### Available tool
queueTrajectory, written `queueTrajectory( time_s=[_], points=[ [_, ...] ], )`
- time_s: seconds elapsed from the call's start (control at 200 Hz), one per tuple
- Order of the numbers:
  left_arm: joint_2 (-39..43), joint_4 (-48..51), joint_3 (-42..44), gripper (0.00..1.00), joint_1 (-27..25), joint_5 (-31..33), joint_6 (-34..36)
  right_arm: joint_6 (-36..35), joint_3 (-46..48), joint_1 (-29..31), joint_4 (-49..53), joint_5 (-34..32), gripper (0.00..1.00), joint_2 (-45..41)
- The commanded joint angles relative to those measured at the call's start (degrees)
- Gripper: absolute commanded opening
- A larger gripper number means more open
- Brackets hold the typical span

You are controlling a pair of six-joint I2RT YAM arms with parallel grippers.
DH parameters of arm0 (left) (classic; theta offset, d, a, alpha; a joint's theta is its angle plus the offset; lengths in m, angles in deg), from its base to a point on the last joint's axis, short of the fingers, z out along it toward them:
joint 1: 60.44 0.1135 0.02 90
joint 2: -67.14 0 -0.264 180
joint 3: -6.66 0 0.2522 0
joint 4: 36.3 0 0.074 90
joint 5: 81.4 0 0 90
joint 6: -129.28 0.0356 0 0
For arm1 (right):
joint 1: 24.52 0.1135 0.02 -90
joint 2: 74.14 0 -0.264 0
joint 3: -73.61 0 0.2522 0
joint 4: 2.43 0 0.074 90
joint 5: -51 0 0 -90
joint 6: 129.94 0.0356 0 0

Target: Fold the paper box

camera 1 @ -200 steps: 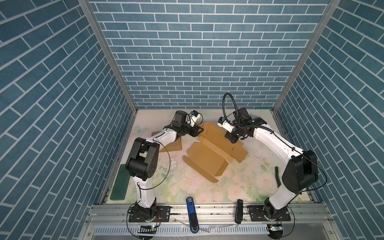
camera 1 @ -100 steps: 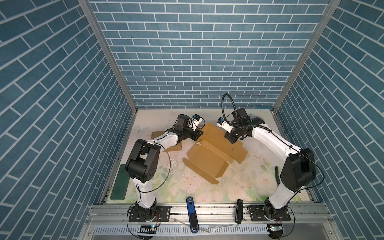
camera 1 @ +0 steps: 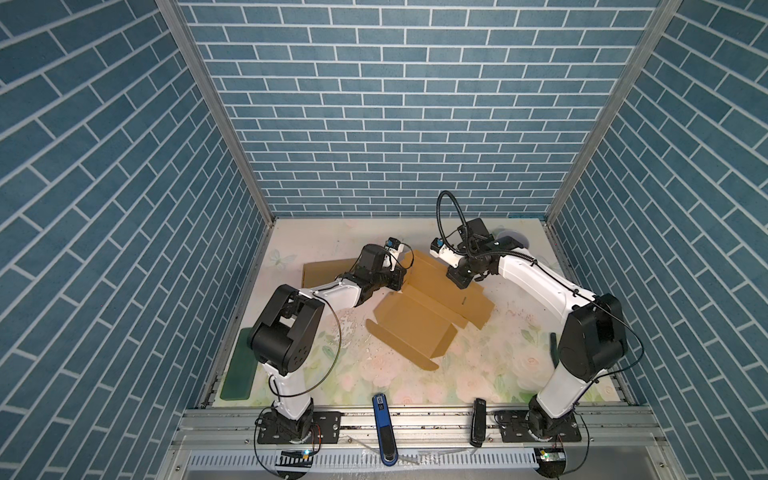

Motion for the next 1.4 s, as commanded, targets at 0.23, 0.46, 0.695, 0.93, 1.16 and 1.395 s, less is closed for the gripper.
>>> queueTrajectory(
  time_s=[0.23,0.46,0.695,0.93,1.16,1.395],
  points=[
    [2.53,-10.09,6.86,0.00,0.40,8.13,-1.65,4.91,-2.48,0.37,-2.77,-2.41,0.37,0.86],
    [4.16,-12.71,10.17,0.00,0.42,9.96,-0.91,13.42,-5.01,0.37,-6.94,-8.88,0.52,-0.77],
    [5.31,-14.01,12.08,0.00,0.38,12.70,-1.39,32.80,-10.98,0.44,-6.41,-13.54,0.59,-6.15],
    [5.02,-16.68,13.47,0.00,0.43,13.61,-2.66,63.99,-10.68,1.33,-5.34,-15.81,0.54,-8.70],
    [4.80,-18.13,14.15,0.00,0.36,12.65,-2.44,93.87,3.69,6.34,-22.77,-20.90,0.57,-8.24],
    [4.80,-18.03,14.37,0.00,0.35,10.41,-0.66,105.84,0.19,6.32,-29.26,-21.05,0.62,-2.36]
  ],
)
